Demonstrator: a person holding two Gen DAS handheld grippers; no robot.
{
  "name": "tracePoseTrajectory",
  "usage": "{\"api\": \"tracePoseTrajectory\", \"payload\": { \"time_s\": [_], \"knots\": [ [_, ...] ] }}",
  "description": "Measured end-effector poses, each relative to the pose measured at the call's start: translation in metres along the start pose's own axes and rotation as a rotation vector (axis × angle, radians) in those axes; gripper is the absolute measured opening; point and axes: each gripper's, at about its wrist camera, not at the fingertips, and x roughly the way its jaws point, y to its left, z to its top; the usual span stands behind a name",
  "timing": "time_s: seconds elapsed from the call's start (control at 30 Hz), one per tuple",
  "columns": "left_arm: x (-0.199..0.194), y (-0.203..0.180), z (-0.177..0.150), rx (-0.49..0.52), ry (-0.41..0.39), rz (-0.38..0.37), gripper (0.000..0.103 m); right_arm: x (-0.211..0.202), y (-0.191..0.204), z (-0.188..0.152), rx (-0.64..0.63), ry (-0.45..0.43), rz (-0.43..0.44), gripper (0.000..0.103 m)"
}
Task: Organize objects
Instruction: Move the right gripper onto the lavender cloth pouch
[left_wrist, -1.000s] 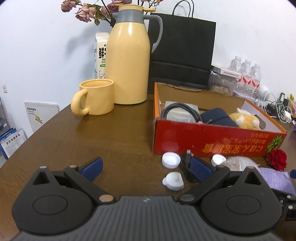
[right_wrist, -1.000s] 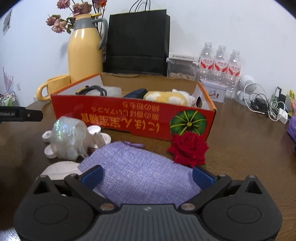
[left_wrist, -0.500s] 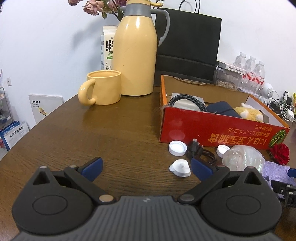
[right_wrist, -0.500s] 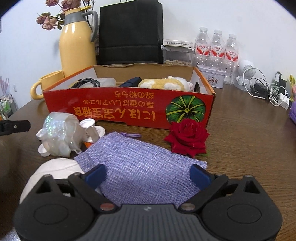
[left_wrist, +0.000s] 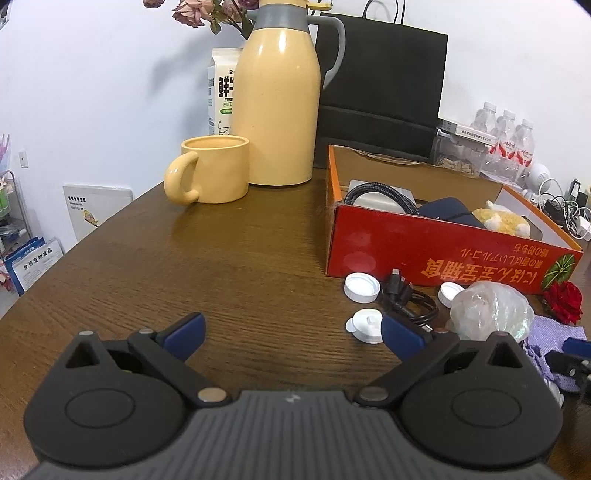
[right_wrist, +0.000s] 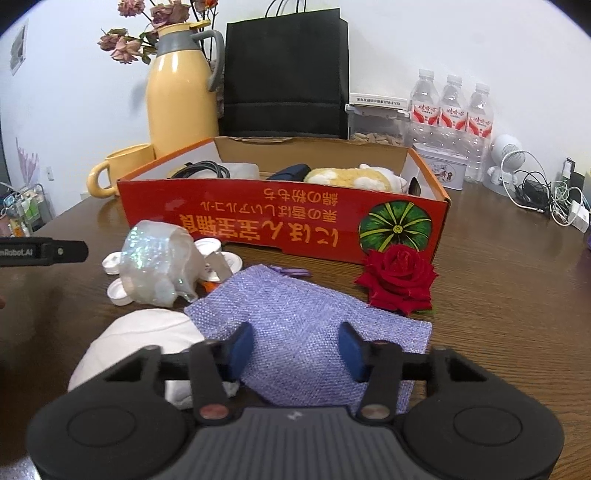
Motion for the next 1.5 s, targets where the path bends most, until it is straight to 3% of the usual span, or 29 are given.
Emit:
{"api": "tracePoseTrajectory", "payload": {
  "time_s": [0.03,0.07,0.2,0.27,0.3,0.33,0.37,0.4,0.5,0.8,0.87,1.1,1.5],
  "knots": [
    [0.000,0.000,0.000,0.000,0.000,0.001,0.103,-0.001,0.000,-0.001,0.002,-0.004,0.005,0.023],
    [0.000,0.000,-0.001,-0.001,0.001,0.004,0.103,-0.002,0.001,-0.001,0.004,-0.006,0.010,0.013],
    [-0.001,0.001,-0.002,-0.004,-0.001,0.007,0.103,-0.004,-0.002,-0.001,0.030,-0.010,0.019,0.007],
    [-0.002,0.002,-0.002,-0.007,-0.002,0.007,0.103,-0.006,-0.008,-0.002,0.075,-0.022,0.040,0.012],
    [-0.002,0.003,-0.002,-0.009,-0.002,0.007,0.103,-0.008,-0.010,-0.002,0.088,-0.036,0.032,0.019],
    [-0.002,0.003,-0.002,-0.012,-0.001,0.006,0.103,-0.011,-0.011,-0.001,0.096,-0.052,0.014,0.054],
    [-0.001,0.003,-0.002,-0.013,0.001,0.004,0.103,-0.014,-0.012,0.001,0.102,-0.065,0.004,0.096],
    [-0.001,0.003,-0.002,-0.013,0.003,0.003,0.103,-0.017,-0.012,0.003,0.105,-0.083,0.003,0.103],
    [0.000,0.003,-0.002,-0.011,0.011,0.002,0.103,-0.017,-0.008,0.010,0.101,-0.076,0.027,0.103],
    [0.001,0.006,-0.002,-0.029,0.021,-0.018,0.103,0.026,-0.002,0.025,0.132,0.093,0.033,0.103],
    [0.001,0.006,-0.002,-0.034,0.022,-0.022,0.103,0.029,0.004,0.020,0.067,0.071,0.013,0.103],
    [0.002,0.008,-0.002,-0.043,0.034,-0.034,0.103,0.022,-0.009,0.014,0.066,0.041,0.042,0.103],
    [0.004,0.007,-0.003,-0.042,0.045,-0.022,0.103,0.018,-0.007,0.011,0.043,0.019,0.001,0.086]
  ]
}}
